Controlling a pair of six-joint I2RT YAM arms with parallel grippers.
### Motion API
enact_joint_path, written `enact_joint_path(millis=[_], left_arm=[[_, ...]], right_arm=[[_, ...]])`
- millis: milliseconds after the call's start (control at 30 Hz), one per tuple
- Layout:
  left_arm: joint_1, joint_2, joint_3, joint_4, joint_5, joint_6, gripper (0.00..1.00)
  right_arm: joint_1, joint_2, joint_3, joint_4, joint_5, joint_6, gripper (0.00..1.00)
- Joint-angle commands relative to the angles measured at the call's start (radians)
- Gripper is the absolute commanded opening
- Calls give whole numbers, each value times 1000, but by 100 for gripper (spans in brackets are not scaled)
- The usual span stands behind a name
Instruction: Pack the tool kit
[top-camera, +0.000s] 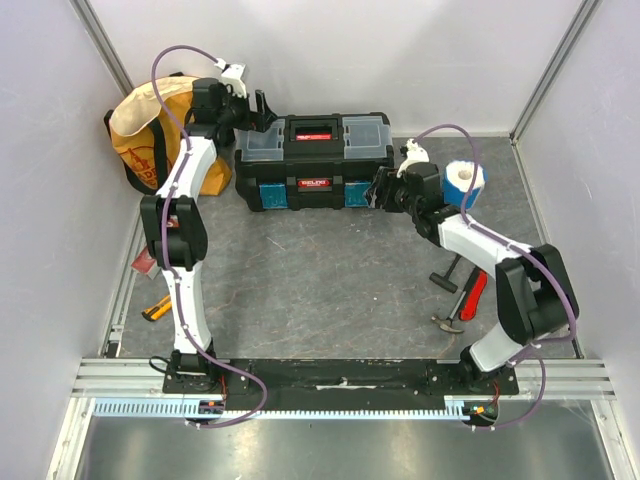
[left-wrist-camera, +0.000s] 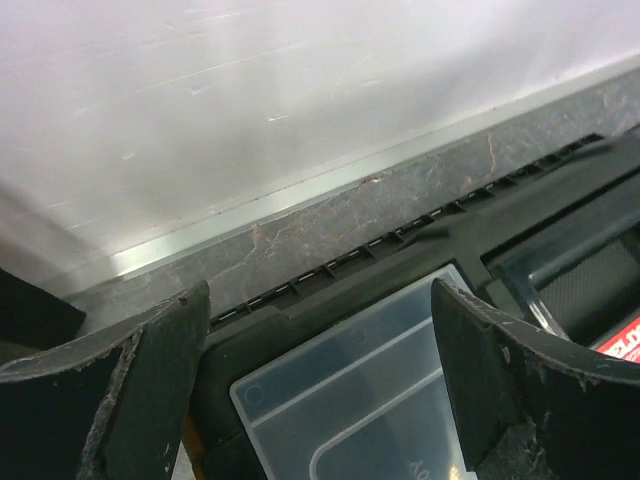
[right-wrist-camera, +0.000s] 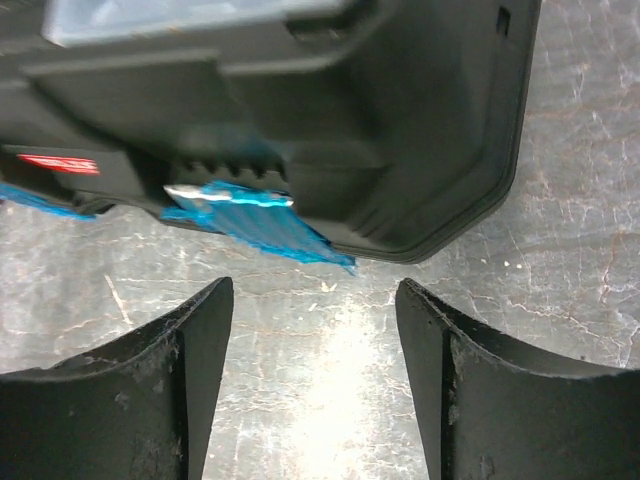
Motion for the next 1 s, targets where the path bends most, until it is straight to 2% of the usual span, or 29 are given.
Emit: enact_joint_path(millis=[0, 300, 533, 767, 967], left_arm=[[-14, -3, 37, -127, 201, 150, 95], [-15, -56, -74, -304, 341, 228, 92], [-48, -191, -294, -307, 364, 239, 82], [-89, -404, -651, -64, 381, 121, 80], [-106, -623, -952, 272, 240, -126, 78]], right_arm=[[-1, 71, 45, 44, 39, 1, 72], [-12, 112, 60, 42, 175, 70, 71], [-61, 152, 99, 42, 192, 124, 71], [-101, 235, 152, 75, 128, 178, 72], [-103, 290, 235, 91, 98, 187, 79]])
